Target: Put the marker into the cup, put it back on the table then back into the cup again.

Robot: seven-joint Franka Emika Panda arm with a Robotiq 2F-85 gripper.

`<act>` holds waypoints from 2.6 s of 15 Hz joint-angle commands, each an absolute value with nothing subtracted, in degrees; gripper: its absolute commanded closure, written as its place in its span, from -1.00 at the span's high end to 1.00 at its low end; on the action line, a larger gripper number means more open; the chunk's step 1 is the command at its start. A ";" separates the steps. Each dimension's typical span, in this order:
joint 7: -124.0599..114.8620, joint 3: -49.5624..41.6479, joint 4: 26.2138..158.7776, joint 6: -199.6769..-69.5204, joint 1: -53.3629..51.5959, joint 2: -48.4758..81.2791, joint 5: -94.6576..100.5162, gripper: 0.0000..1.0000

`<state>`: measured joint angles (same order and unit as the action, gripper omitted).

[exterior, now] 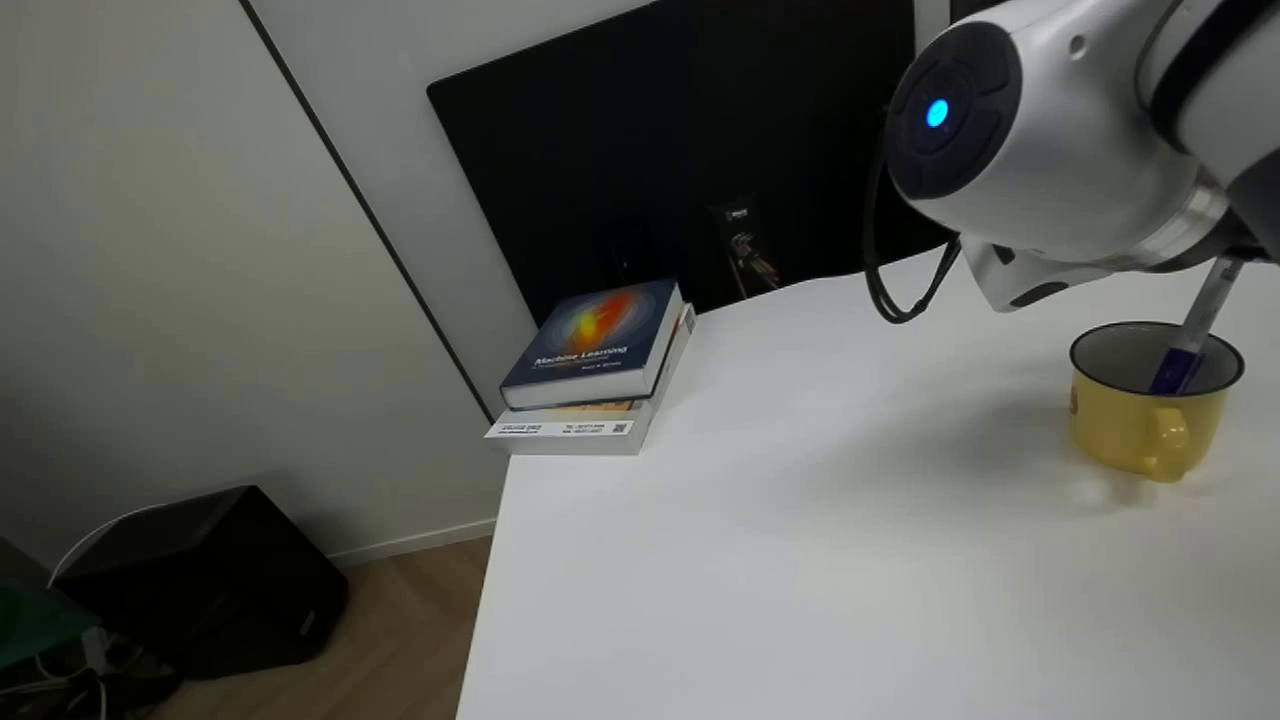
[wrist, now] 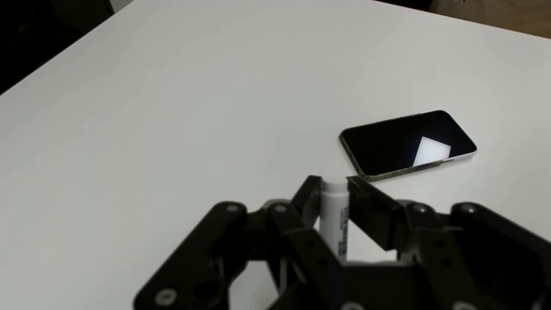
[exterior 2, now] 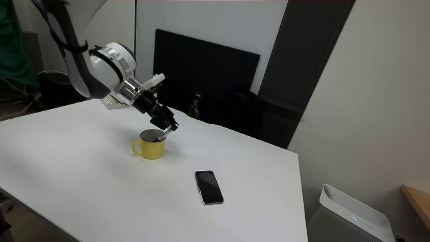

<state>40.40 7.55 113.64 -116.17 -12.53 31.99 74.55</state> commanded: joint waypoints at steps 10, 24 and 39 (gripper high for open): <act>38.94 9.30 108.22 -112.25 -12.92 37.78 74.25 0.63; 41.51 11.53 108.48 -122.17 -8.31 32.22 59.67 1.00; 41.76 10.37 108.20 -123.16 -8.44 33.52 57.82 1.00</act>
